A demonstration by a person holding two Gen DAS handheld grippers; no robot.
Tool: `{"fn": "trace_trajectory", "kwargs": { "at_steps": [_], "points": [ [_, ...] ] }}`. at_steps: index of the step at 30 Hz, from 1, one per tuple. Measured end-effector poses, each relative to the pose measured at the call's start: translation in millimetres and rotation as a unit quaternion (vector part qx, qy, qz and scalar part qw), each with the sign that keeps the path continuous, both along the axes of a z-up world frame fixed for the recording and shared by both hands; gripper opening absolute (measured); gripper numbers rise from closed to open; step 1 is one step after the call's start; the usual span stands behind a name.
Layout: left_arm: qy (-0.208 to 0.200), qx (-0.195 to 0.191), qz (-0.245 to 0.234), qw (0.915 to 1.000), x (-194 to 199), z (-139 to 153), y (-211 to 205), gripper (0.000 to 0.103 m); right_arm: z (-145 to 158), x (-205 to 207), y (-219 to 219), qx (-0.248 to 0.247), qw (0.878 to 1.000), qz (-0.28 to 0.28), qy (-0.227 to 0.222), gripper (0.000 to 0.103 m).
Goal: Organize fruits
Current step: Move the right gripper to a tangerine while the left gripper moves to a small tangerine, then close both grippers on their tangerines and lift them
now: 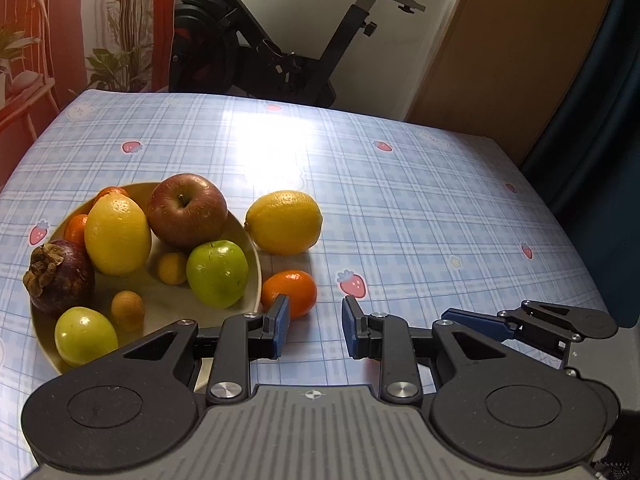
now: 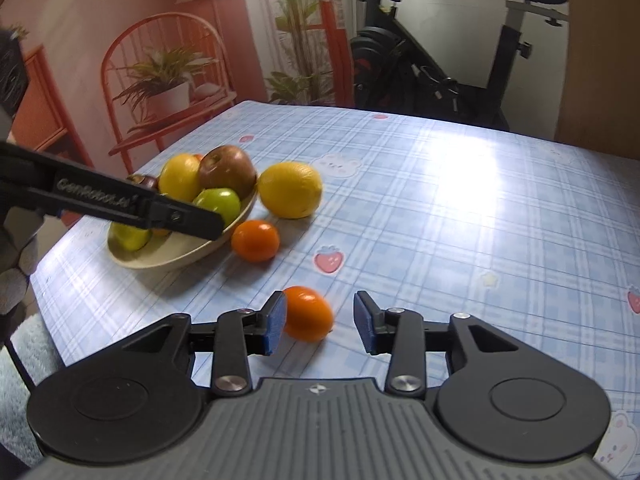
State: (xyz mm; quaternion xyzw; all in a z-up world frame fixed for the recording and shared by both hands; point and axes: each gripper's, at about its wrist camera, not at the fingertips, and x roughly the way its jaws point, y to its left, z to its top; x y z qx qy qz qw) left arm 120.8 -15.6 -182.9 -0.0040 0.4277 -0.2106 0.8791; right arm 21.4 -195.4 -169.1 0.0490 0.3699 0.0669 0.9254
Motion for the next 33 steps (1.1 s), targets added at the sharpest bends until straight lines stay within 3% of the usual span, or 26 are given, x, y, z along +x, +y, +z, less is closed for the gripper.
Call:
{"fn": "trace_trajectory", "kwargs": {
  "at_steps": [18, 33],
  "points": [
    [0.054, -0.034, -0.043, 0.9971, 13, -22, -29, 0.03, -31, 14, -2, 0.031, 0.999, 0.029, 0.033, 0.046],
    [0.089, -0.059, -0.05, 0.993, 22, -31, -33, 0.03, -32, 16, -4, 0.031, 0.999, 0.031, 0.029, 0.043]
  ]
}}
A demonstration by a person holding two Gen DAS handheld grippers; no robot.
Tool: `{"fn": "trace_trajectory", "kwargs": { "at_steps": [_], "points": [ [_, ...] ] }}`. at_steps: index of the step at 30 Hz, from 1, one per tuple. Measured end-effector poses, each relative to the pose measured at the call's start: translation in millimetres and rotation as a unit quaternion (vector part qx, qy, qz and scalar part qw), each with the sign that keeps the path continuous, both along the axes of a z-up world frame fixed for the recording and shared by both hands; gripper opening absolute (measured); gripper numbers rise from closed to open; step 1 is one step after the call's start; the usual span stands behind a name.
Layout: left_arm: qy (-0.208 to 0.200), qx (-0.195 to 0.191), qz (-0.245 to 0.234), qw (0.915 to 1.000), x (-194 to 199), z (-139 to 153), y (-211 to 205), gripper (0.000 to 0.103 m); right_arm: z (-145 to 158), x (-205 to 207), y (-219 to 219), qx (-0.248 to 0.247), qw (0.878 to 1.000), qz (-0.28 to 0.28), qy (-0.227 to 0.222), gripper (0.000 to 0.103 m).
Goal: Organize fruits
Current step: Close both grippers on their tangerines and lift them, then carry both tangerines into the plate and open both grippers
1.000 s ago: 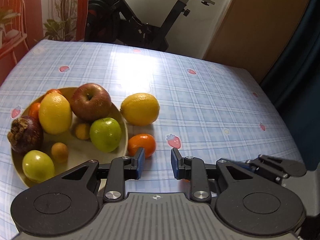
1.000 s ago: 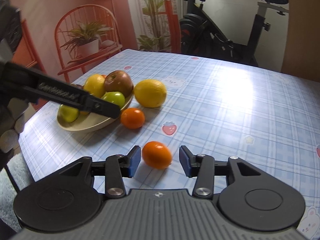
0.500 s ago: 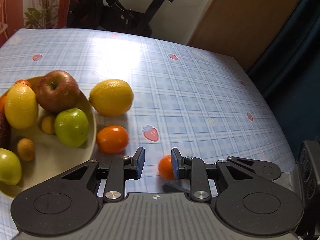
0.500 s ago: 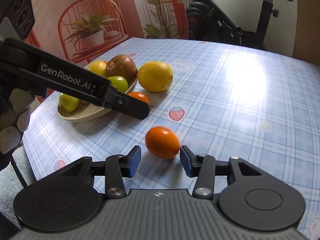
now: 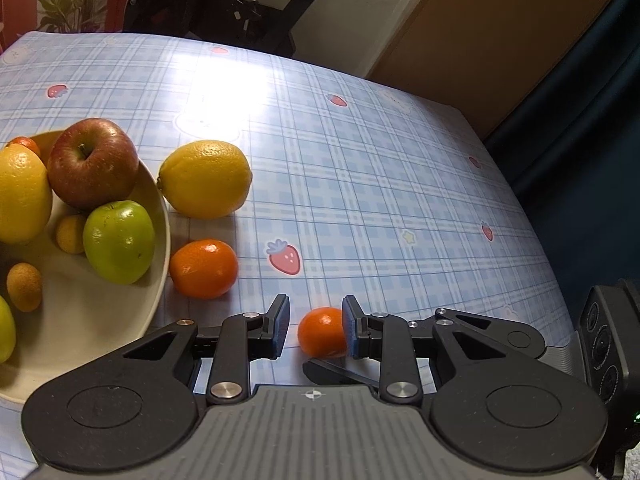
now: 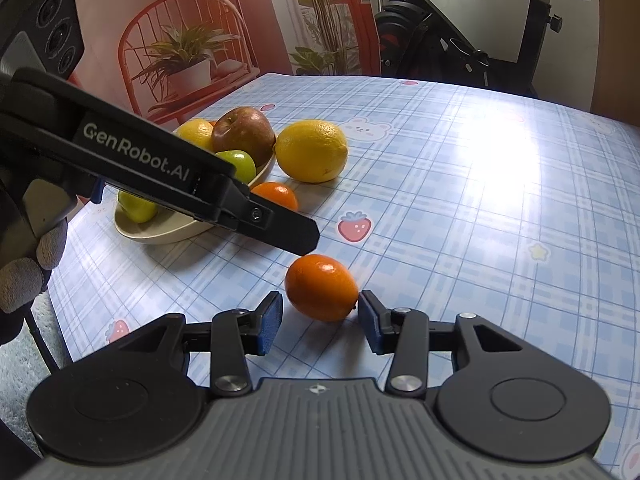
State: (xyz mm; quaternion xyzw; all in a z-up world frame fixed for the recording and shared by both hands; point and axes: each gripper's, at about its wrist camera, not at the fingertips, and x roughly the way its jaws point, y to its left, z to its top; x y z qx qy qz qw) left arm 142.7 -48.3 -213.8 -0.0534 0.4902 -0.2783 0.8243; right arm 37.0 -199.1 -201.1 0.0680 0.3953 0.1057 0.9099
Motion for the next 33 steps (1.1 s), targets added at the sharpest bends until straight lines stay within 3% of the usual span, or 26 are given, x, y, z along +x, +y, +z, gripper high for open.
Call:
{"fn": "trace_trajectory", "kwargs": {
  "at_steps": [8, 20, 27, 33],
  "points": [
    [0.035, -0.014, -0.01, 0.9992, 2, -14, -3, 0.03, -1, -4, 1, -0.007, 1.0, 0.003, -0.01, 0.042],
    [0.032, -0.019, -0.012, 0.9992, 2, -15, -3, 0.03, 1, -4, 0, -0.005, 1.0, 0.003, -0.011, 0.04],
    [0.011, -0.021, 0.003, 0.9997, 1, 4, 16, 0.03, 15, 8, 8, 0.004, 0.999, 0.021, -0.026, 0.04],
    [-0.013, -0.025, 0.047, 0.9985, 2, 26, 52, 0.03, 32, 32, 33, 0.007, 0.997, 0.062, -0.044, 0.04]
  ]
}}
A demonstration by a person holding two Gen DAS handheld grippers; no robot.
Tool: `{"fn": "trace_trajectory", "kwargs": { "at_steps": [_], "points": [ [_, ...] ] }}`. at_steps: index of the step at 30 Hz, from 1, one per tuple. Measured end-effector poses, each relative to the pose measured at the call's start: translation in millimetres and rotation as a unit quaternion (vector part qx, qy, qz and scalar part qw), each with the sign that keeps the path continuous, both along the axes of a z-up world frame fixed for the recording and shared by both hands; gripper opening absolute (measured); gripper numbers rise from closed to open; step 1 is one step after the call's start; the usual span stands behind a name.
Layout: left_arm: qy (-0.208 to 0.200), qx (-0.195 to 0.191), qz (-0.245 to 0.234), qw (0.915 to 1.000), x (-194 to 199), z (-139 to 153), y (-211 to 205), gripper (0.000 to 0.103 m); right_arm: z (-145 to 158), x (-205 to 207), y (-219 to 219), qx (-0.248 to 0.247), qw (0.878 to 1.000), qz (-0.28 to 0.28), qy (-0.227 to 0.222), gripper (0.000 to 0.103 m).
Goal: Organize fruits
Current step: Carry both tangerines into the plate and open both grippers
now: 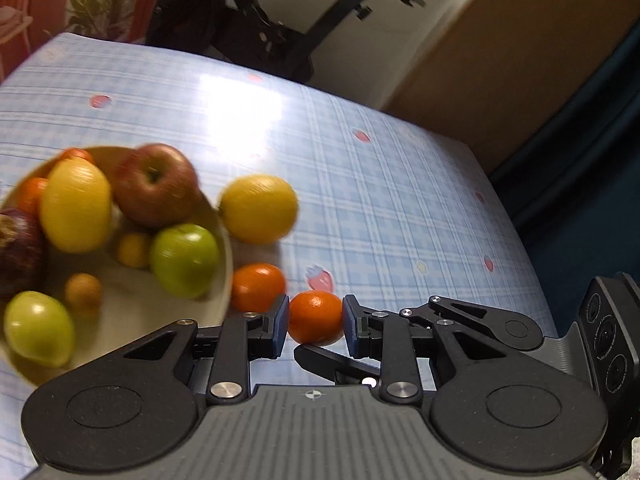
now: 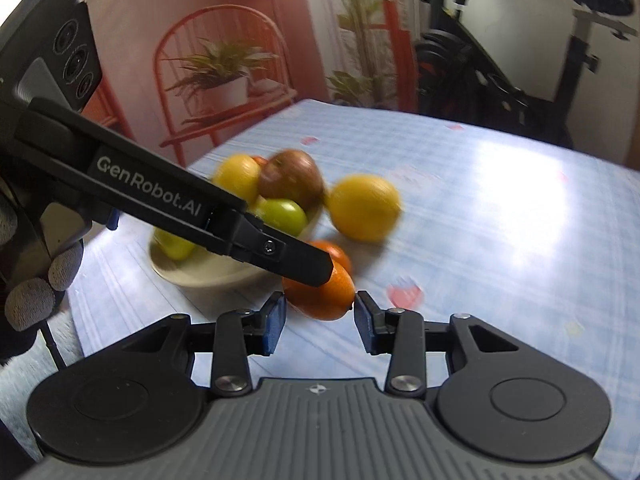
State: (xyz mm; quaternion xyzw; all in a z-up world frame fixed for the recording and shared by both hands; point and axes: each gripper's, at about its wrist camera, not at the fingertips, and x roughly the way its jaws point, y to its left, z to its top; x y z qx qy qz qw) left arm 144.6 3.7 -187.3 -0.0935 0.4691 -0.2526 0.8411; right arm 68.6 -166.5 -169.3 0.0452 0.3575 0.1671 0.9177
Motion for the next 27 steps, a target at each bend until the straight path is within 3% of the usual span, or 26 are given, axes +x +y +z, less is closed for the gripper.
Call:
{"fn": "trace_trajectory", "kwargs": {
  "at_steps": [11, 27],
  "points": [
    [-0.003, 0.011, 0.064, 0.9979, 3, 13, 61, 0.03, 0, 42, 59, -0.01, 0.998, 0.07, 0.002, 0.04],
    [-0.01, 0.014, 0.12, 0.9926, 24, 12, 106, 0.03, -6, 94, 103, -0.019, 0.996, 0.091, 0.011, 0.04]
  ]
}}
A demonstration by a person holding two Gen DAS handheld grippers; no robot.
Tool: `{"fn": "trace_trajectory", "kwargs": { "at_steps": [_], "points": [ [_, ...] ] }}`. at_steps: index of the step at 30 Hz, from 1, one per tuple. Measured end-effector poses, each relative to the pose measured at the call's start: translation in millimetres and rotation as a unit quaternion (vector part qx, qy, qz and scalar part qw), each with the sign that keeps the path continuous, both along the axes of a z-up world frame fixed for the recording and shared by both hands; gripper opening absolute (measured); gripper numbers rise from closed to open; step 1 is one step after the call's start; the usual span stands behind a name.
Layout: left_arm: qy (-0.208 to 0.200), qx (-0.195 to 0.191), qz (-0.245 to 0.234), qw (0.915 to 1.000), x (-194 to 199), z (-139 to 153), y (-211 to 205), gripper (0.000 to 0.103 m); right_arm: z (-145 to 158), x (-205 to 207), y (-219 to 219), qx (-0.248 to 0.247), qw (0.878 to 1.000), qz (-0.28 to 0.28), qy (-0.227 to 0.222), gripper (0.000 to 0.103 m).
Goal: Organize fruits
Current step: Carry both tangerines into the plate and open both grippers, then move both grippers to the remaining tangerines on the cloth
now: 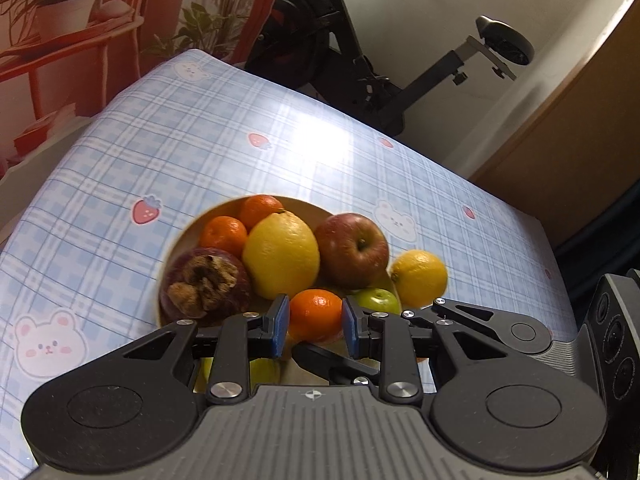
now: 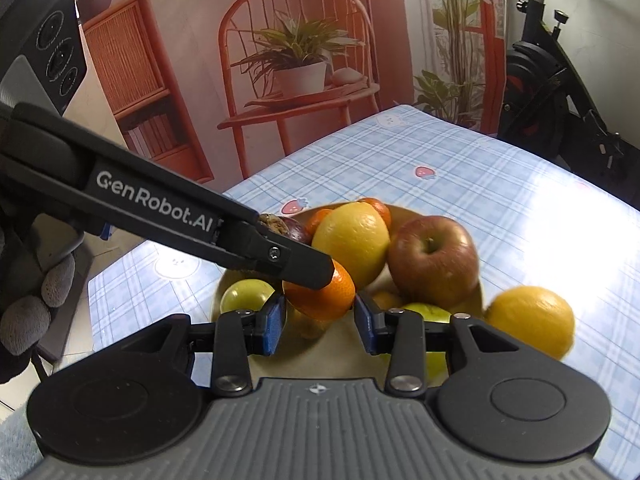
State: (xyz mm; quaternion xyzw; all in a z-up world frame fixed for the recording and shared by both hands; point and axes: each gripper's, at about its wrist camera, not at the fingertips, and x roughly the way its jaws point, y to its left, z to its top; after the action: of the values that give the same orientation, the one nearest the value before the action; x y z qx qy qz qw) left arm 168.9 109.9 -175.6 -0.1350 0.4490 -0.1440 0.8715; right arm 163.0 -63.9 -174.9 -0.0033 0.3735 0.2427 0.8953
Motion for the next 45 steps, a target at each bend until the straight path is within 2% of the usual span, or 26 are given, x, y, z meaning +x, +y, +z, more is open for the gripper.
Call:
{"fn": "trace_trajectory", "kwargs": {
  "at_steps": [11, 17, 24, 31, 37, 41, 45],
  "points": [
    [0.0, -0.005, 0.018, 0.9998, 4, -5, 12, 0.03, -5, 11, 11, 0.008, 1.0, -0.007, 0.008, 0.041],
    [-0.019, 0.012, 0.019, 0.9996, -2, 2, 7, 0.03, -1, 4, 8, -0.002, 1.0, -0.007, 0.0, 0.042],
    [-0.035, 0.038, 0.011, 0.9986, -10, 13, -8, 0.03, 9, -22, -23, 0.015, 0.999, -0.043, -0.02, 0.042],
    [-0.047, 0.043, -0.016, 0.9978, -14, 18, -41, 0.03, 18, -52, -78, 0.028, 0.994, -0.104, -0.028, 0.042],
    [-0.043, 0.042, -0.051, 0.9969, -16, 9, -73, 0.03, 6, -69, -112, 0.031, 0.989, -0.142, -0.008, 0.043],
    [-0.03, 0.049, -0.071, 0.9959, -15, -1, -85, 0.03, -6, -73, -114, 0.022, 0.991, -0.135, 0.007, 0.043],
    [-0.024, 0.052, -0.078, 0.9953, -11, -5, -87, 0.03, -14, -72, -100, -0.022, 0.994, -0.105, 0.001, 0.043]
  ]
}}
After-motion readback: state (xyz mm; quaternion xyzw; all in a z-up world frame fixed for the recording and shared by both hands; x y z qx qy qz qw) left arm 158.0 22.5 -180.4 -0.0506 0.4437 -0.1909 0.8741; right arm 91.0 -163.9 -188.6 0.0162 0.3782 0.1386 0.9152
